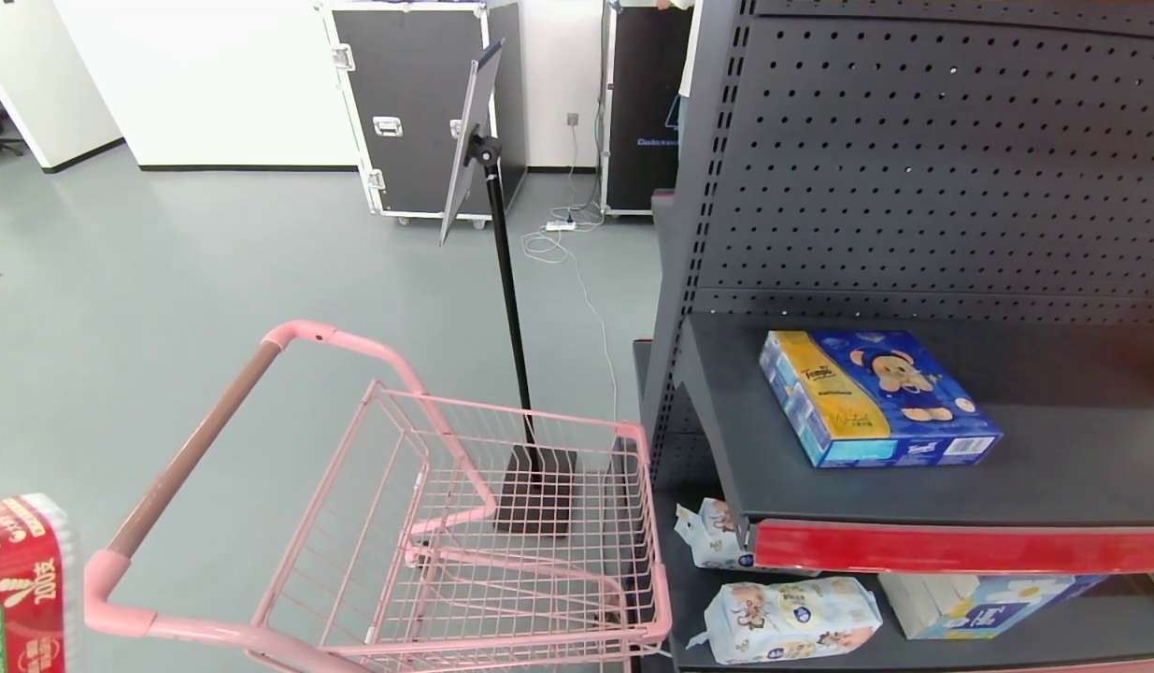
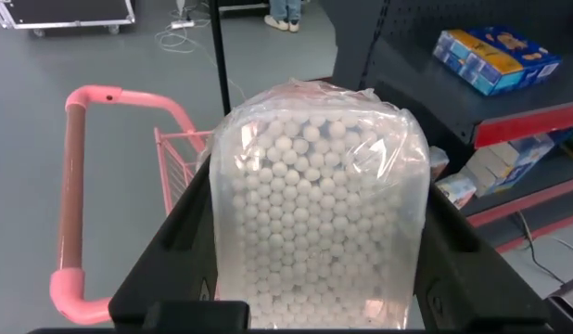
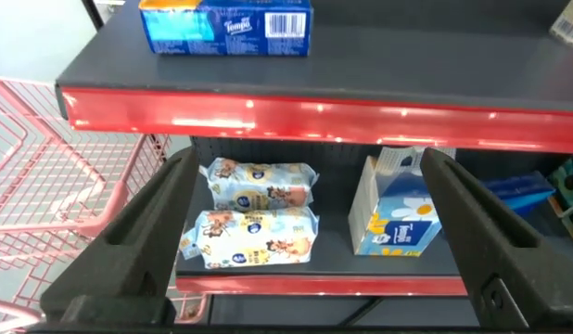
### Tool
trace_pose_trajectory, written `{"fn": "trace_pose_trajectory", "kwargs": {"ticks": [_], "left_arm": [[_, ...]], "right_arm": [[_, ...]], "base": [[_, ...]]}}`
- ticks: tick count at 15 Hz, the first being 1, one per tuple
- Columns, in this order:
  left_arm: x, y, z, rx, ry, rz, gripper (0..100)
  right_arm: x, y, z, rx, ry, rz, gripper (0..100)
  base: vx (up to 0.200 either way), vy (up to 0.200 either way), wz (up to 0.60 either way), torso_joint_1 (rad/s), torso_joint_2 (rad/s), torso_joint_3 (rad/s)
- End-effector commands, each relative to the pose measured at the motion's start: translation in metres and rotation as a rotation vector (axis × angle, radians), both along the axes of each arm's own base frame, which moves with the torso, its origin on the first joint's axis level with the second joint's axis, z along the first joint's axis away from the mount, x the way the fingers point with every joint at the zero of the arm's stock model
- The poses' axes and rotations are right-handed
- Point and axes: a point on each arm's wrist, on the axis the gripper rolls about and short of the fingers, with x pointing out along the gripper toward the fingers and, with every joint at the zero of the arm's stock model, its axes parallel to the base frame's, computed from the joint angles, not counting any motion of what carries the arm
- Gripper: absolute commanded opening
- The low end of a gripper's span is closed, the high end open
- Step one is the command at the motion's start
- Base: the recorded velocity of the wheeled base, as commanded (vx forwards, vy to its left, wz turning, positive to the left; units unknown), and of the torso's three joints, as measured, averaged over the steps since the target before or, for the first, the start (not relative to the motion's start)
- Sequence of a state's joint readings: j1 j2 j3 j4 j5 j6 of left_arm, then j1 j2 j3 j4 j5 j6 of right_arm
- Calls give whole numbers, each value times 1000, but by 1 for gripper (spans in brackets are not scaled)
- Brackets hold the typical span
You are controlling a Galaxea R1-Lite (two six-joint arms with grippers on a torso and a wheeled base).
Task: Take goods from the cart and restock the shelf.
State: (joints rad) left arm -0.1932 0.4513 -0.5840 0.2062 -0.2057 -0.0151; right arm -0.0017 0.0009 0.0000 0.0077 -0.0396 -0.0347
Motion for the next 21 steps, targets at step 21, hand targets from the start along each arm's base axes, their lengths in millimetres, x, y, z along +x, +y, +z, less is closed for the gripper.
{"fn": "trace_pose_trajectory", "kwargs": {"ticks": [21], "left_arm": [[1, 0, -2, 26, -1, -11, 0]], "right_arm": [[0, 0, 0, -5, 2, 1, 100]], "base": [[0, -171, 0, 40, -85, -47]]}}
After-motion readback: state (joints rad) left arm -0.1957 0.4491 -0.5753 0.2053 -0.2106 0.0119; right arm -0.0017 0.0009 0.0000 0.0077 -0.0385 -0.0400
